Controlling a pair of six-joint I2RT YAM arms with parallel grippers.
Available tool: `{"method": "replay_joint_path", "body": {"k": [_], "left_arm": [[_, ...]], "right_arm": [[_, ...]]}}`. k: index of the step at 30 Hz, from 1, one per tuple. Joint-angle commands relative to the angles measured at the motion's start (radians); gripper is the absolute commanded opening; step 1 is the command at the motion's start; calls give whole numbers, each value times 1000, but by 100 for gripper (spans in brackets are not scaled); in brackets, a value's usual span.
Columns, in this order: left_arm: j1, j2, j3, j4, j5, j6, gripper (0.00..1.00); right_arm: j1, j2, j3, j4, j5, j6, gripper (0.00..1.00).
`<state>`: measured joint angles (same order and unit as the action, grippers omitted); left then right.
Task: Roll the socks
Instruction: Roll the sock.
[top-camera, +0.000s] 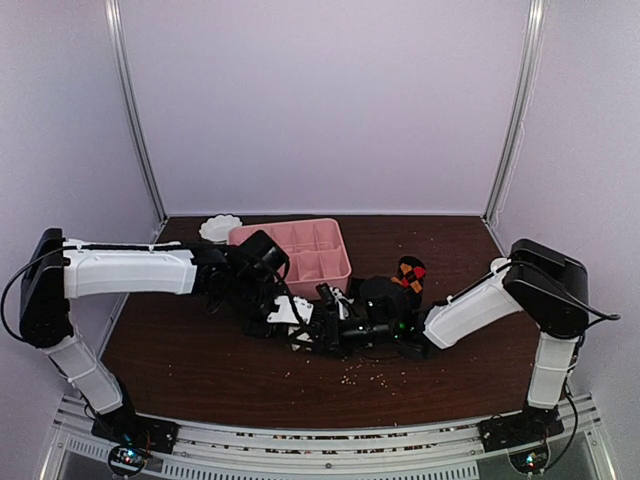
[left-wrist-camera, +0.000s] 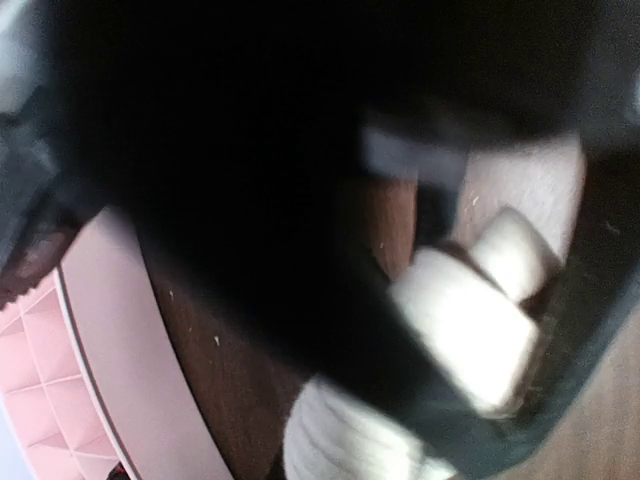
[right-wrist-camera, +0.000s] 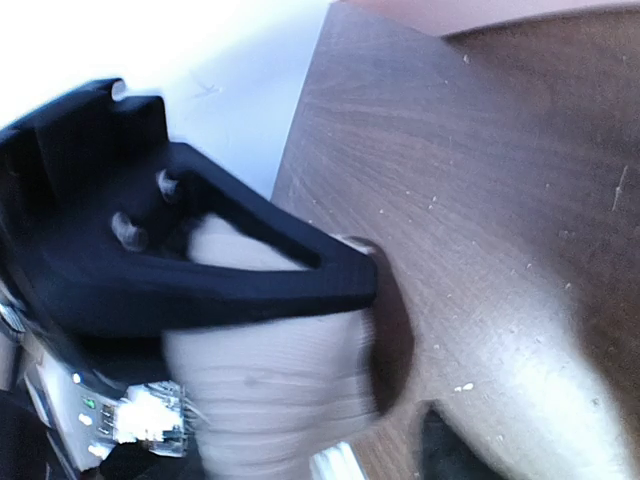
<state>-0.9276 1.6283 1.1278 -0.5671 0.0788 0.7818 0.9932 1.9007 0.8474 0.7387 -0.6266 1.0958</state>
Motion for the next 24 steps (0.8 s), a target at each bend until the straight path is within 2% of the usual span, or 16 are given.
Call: {"method": "replay_joint_path", "body": {"k": [1, 2, 3, 5, 8, 14, 17, 18, 19, 20, 24], "left_arm": [[95, 54, 214, -245, 373, -94, 0], [123, 70, 252, -302, 463, -106, 0], [149, 83, 287, -355, 562, -109, 0], [188, 102, 339, -443, 697, -102, 0], [219, 132, 404, -564, 838, -61, 0], [222, 159, 453, -674, 922, -8, 0], [222, 170, 465, -718, 951, 27, 0], [222, 174, 470, -730, 958, 33, 0], [222, 177, 475, -743, 967, 39, 0], [221, 182, 481, -756, 976, 50, 0], [221, 202, 502, -780, 987, 56, 0]], "right_arm": [[-12, -87, -22, -90, 36, -146, 77], [-12, -122, -17, -173, 67, -217, 96], [-13, -159, -8, -268, 108, -300, 100], [-11, -227, 11, -450, 217, -441, 100], [-11, -325, -6, -569, 381, -565, 100], [4, -541, -52, -688, 816, -698, 100], [13, -645, -17, -869, 1235, -671, 100], [9, -672, -12, -906, 1327, -633, 99], [1, -703, -29, -894, 1360, -598, 100], [-14, -740, -68, -835, 1315, -588, 100], [-34, -870, -291, -356, 805, -743, 99]]}}
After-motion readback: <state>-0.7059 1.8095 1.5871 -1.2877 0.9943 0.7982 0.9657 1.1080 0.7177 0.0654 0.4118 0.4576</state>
